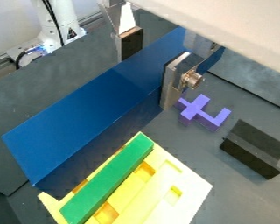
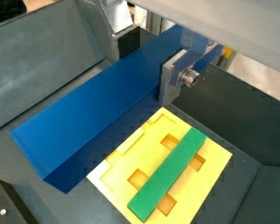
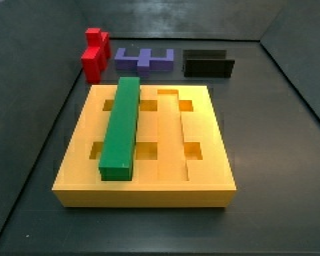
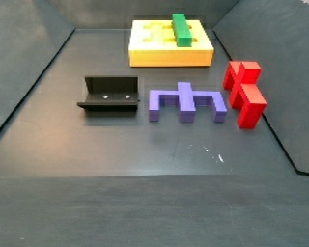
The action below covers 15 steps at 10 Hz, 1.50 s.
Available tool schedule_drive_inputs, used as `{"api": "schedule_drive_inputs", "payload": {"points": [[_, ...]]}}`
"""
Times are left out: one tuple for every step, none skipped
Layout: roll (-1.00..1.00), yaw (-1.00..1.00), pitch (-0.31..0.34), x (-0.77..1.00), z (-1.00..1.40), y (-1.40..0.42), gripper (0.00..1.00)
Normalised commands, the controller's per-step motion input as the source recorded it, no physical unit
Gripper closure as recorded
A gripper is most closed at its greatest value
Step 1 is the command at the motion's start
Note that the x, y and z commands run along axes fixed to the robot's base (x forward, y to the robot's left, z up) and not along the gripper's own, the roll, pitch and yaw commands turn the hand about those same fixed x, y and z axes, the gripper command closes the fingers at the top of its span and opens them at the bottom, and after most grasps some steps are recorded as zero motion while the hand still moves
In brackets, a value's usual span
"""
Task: Pick up the blue object. Move up. Move to above the board. Insert the blue object.
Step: Insert the blue object.
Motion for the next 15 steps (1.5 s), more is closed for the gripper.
{"api": "schedule_drive_inputs", "payload": {"points": [[-0.14, 0.0, -0.129, 0.09, -0.76, -0.08, 1.0], [-0.08, 0.02, -0.133, 0.15, -0.87, -0.13, 1.0], [-0.02, 0.1, -0.14, 0.23, -0.97, -0.13, 1.0], [-0.02, 0.14, -0.131, 0.24, -0.98, -0.13, 1.0], [0.0, 0.14, -0.119, 0.25, -1.0, -0.13, 1.0], [0.05, 0.15, -0.111, 0.25, -1.0, -0.15, 1.0], [0.11, 0.16, -0.089, 0.26, -0.96, -0.17, 1.0], [0.13, 0.14, -0.079, 0.27, -0.95, -0.17, 1.0], [0.13, 0.15, -0.076, 0.25, -0.95, -0.17, 1.0], [0.14, 0.17, -0.076, 0.23, -0.94, -0.16, 1.0], [0.17, 0.21, -0.089, 0.2, -0.86, -0.12, 1.0], [0.23, 0.24, -0.084, 0.12, -0.75, -0.08, 1.0], [0.28, 0.14, -0.051, 0.2, -0.67, -0.05, 1.0], [0.29, 0.13, -0.031, 0.16, -0.69, -0.06, 1.0], [0.32, 0.13, -0.011, 0.07, -0.68, -0.05, 1.0]]}}
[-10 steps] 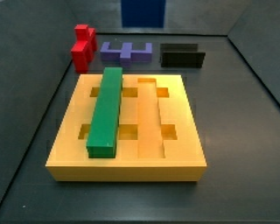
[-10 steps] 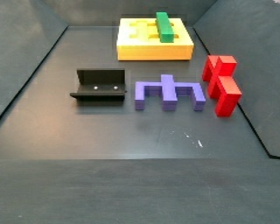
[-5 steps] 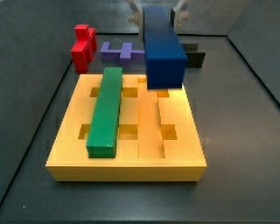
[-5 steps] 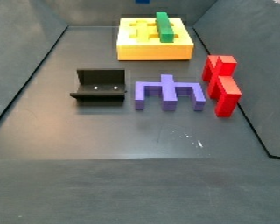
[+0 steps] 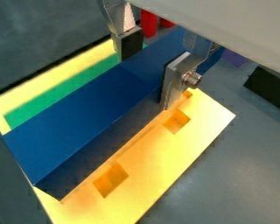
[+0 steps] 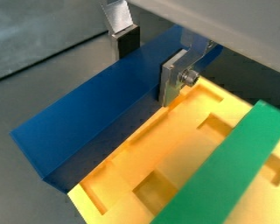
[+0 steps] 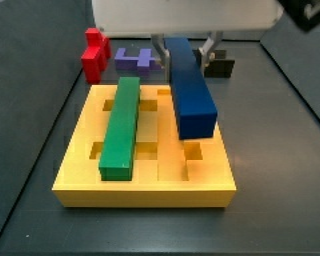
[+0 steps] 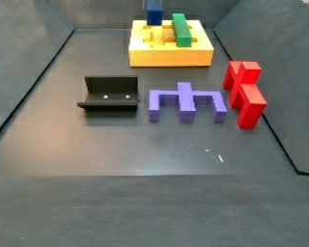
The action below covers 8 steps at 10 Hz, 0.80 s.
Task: Pick up the blue object. Move up. Move to above the board. Insert the blue object.
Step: Insert the blue object.
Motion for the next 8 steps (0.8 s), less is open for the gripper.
{"api": "schedule_drive_inputs", "payload": {"points": [[0.33, 0.17, -0.024, 0.0, -0.67, -0.05, 1.0], [0.27, 0.11, -0.05, -0.18, -0.65, -0.04, 1.0], [0.12, 0.06, -0.023, -0.13, -0.61, 0.0, 1.0], [0.01, 0.05, -0.026, -0.06, -0.59, -0.03, 1.0], [-0.04, 0.0, -0.049, 0.0, -0.53, -0.08, 1.0], [-0.07, -0.09, -0.02, 0.0, -0.46, -0.07, 1.0], [-0.06, -0.18, 0.0, 0.0, -0.31, 0.0, 1.0], [-0.06, -0.1, 0.0, 0.0, -0.19, 0.0, 1.0]]}}
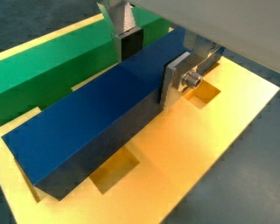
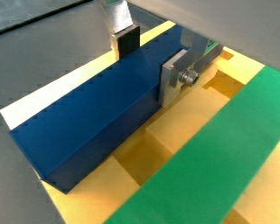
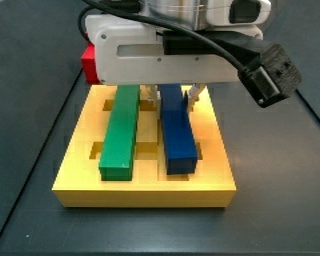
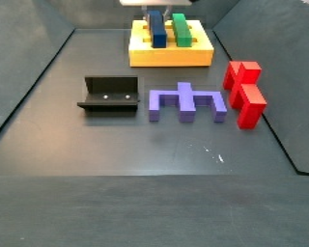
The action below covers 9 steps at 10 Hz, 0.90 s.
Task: Pick up the blue object. Move up. Move to above the board. Insert the blue object.
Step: Insert the blue object.
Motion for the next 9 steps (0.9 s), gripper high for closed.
{"api": "schedule_drive_inputs", "payload": {"points": [[-0.06, -0.05, 0.0, 0.0, -0.14, 0.0, 1.0], [-0.05, -0.05, 0.0, 0.0, -0.14, 0.0, 1.0], [-0.05, -0.08, 0.0, -0.09, -0.14, -0.01, 1.0], [-0.03, -0.14, 0.0, 0.0, -0.13, -0.09, 1.0], [-0.03, -0.21, 0.0, 0.0, -0.15, -0.12, 1.0], [-0.02, -0.22, 0.0, 0.0, -0.16, -0.12, 1.0], [0.0, -0.21, 0.0, 0.0, -0.15, -0.12, 1.0], [0.0, -0.26, 0.0, -0.02, -0.16, -0.07, 1.0], [0.01, -0.27, 0.006, -0.03, -0.12, -0.07, 1.0]]}}
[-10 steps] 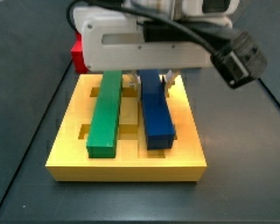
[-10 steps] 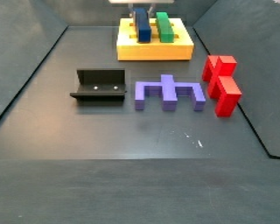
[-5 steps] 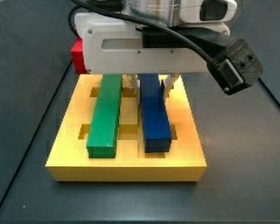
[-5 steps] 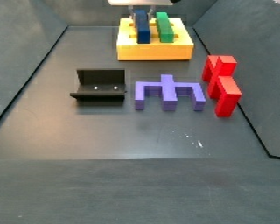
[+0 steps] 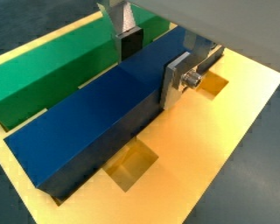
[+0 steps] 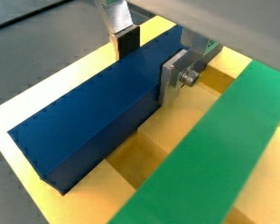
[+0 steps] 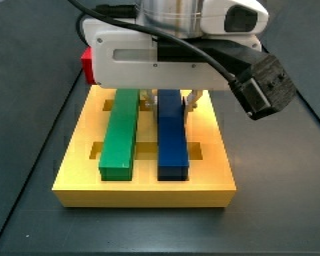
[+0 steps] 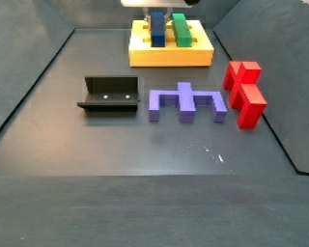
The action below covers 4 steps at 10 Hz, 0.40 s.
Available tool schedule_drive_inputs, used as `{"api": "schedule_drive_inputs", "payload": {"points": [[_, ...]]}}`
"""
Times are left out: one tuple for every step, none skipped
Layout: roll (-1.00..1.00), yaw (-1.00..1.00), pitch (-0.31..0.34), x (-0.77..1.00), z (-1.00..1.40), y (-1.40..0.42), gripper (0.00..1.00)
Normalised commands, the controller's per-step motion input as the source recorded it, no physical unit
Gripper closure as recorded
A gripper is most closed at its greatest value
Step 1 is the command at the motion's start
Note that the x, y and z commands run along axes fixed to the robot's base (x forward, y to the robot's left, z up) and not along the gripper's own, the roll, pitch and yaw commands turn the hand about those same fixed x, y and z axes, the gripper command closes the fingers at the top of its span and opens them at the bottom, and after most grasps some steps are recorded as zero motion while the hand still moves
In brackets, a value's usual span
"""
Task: Pick up the blue object. Move up. Move to above the board. Insert the blue object.
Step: Insert the blue object.
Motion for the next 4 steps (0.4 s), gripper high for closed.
{"api": "schedule_drive_inputs", "payload": {"points": [[0.0, -0.19, 0.0, 0.0, -0.15, -0.05, 1.0], [-0.01, -0.14, 0.0, 0.0, -0.27, 0.0, 1.0], [-0.07, -0.1, -0.053, 0.0, -0.4, 0.0, 1.0], [0.0, 0.0, 0.0, 0.0, 0.0, 0.0, 1.0]]}}
